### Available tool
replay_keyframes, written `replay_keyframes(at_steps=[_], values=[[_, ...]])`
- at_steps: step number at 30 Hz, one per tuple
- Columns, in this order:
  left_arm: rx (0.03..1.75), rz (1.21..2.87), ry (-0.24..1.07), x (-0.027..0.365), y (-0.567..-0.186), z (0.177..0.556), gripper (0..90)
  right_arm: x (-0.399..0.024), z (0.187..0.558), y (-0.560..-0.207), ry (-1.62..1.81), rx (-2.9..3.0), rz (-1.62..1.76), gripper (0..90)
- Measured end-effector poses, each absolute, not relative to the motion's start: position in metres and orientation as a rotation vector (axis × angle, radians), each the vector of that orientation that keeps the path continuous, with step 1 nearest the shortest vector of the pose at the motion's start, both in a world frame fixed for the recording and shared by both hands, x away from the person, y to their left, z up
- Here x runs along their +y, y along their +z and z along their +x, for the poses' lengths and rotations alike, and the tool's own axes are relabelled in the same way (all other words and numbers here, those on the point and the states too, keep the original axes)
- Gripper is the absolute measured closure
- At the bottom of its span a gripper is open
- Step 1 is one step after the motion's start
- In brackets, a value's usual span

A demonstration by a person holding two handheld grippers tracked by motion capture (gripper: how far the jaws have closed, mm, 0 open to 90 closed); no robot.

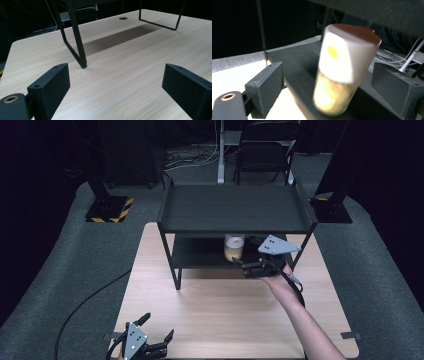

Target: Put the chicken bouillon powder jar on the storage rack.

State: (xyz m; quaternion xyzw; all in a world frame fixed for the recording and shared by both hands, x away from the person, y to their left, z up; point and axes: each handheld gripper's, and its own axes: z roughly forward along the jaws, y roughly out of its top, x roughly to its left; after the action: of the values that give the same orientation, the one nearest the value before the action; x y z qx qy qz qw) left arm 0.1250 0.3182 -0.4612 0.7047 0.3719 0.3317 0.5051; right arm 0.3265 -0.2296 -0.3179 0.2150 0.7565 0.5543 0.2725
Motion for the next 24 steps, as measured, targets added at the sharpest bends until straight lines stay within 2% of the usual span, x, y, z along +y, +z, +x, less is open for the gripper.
replay_keyframes(at_steps=[18,24], values=[[0.898,1.709,0.805,0.316,-0.461,0.125,7.6,-0.322,0.223,-0.406,1.565,1.955,0.732,5.9],[0.898,1.709,0.807,0.315,-0.461,0.124,7.6,-0.341,0.193,-0.427,1.524,1.961,0.756,4.2]])
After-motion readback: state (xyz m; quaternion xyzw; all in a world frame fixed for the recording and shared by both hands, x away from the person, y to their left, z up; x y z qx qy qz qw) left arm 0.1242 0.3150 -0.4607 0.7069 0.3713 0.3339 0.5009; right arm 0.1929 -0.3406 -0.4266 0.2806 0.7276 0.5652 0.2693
